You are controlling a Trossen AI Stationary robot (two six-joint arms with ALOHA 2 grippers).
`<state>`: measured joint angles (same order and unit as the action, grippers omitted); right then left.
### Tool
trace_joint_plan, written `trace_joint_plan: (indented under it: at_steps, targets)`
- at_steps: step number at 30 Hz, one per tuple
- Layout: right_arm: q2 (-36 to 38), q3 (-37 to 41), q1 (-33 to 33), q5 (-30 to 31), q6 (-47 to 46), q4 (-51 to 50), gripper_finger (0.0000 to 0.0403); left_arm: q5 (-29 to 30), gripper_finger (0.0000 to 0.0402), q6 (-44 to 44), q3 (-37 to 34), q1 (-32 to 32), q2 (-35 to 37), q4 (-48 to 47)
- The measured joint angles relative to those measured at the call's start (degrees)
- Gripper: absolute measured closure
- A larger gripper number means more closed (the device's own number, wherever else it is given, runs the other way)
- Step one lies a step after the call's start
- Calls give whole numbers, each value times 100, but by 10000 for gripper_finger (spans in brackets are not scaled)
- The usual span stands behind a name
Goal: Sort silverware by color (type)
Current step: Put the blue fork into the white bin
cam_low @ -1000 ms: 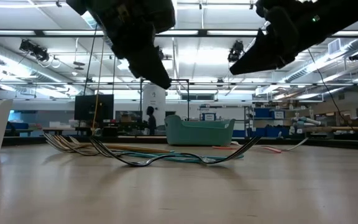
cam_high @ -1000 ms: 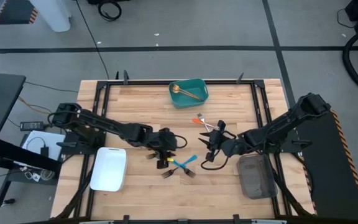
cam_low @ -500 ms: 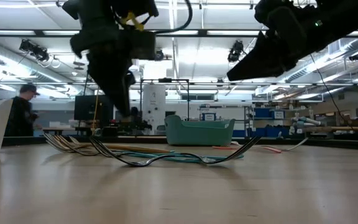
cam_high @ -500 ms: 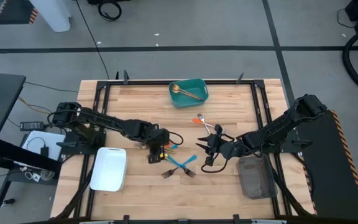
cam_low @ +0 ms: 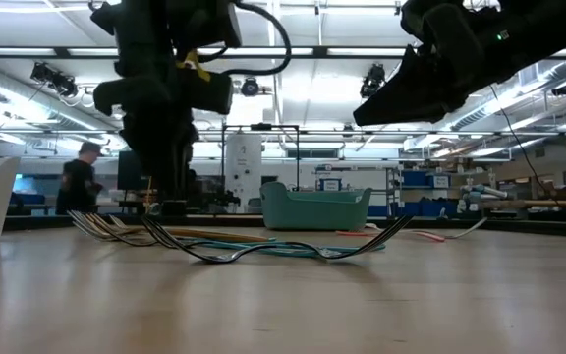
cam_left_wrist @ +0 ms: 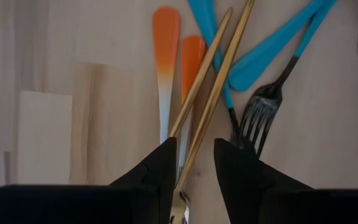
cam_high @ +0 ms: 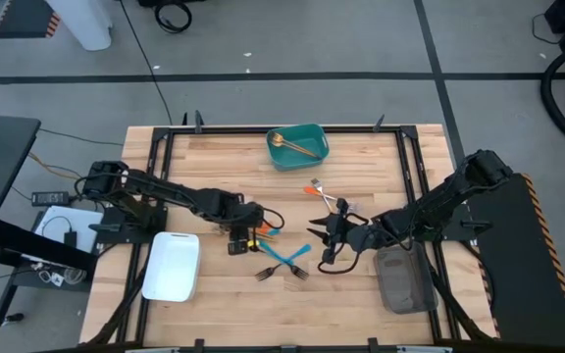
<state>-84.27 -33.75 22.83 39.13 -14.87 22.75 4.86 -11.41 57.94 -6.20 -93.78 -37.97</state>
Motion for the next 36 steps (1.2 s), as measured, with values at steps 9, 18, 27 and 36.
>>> trace_joint_plan:
  at_steps: [9, 18, 27, 36]
  targets:
    - [0, -1, -1, -17, 34, 38, 293, -4, 285, 3, -263, -29, -9, 365]
    - [2, -1, 0, -17, 45, 36, 293, -64, 285, 658, -265, -294, -50, 422]
    - [2, -1, 0, -20, 43, 62, 293, -53, 285, 919, -265, -306, -464, 449]
    - [2, -1, 0, -20, 41, 65, 293, 4, 285, 910, -263, -306, -518, 435]
